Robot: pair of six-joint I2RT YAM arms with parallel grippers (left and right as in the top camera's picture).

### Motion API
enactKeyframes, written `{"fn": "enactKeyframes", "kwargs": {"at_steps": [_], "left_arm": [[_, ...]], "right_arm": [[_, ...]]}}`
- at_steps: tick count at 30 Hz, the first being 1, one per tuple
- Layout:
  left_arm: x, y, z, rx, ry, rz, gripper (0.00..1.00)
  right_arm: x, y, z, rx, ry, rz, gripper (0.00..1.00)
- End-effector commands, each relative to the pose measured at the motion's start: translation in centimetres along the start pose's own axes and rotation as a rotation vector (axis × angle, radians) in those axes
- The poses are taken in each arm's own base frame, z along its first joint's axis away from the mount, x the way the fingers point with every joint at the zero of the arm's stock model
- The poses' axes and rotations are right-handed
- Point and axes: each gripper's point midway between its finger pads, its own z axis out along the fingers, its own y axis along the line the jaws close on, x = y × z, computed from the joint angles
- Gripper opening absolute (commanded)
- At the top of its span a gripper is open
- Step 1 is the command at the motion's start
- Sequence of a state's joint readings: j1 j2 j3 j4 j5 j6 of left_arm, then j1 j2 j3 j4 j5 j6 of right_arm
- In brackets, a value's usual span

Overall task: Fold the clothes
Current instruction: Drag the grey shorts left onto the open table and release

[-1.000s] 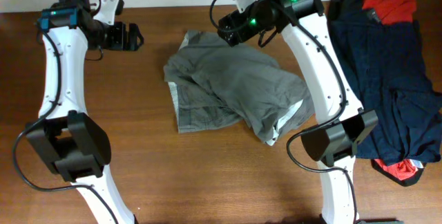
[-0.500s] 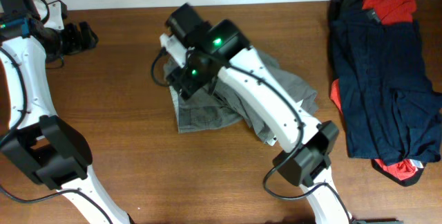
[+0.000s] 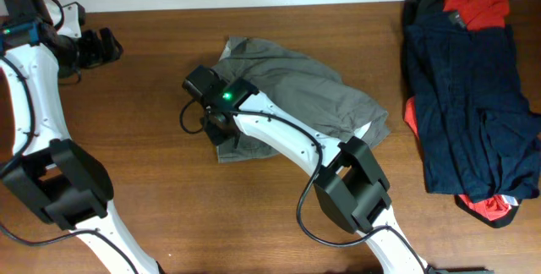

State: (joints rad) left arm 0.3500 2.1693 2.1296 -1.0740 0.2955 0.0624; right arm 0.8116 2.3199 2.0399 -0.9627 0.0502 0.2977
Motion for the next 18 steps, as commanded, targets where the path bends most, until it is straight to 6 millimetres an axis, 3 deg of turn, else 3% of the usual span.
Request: {"fn": "enactKeyframes", "kwargs": {"at_steps": [1, 6, 10, 15, 18], "left_arm": [[1.0, 0.5, 1.7, 0.000, 0.048, -0.021, 0.99], [1.1, 0.5, 1.7, -0.001, 0.050, -0.021, 0.99], [1.1, 0.5, 1.7, -0.001, 0.050, -0.021, 0.99], [1.1, 0.5, 1.7, -0.001, 0.051, -0.021, 0.99], [1.1, 0.5, 1.7, -0.001, 0.050, -0.021, 0.99]], "right_arm": [[-3.2, -1.8, -0.3, 0.121, -0.156, 0.064, 0.50], [-5.5, -3.0, -0.2, 0.192, -0.259, 0.049, 0.50], [-4.1, -3.3, 2.3, 0.213, -0.199, 0.027, 0.51], [-2.5, -3.3, 1.7, 0.230, -0.129, 0.006, 0.55], [-1.3, -2.0, 0.8, 0.214, -0.076, -0.025, 0.56]]}}
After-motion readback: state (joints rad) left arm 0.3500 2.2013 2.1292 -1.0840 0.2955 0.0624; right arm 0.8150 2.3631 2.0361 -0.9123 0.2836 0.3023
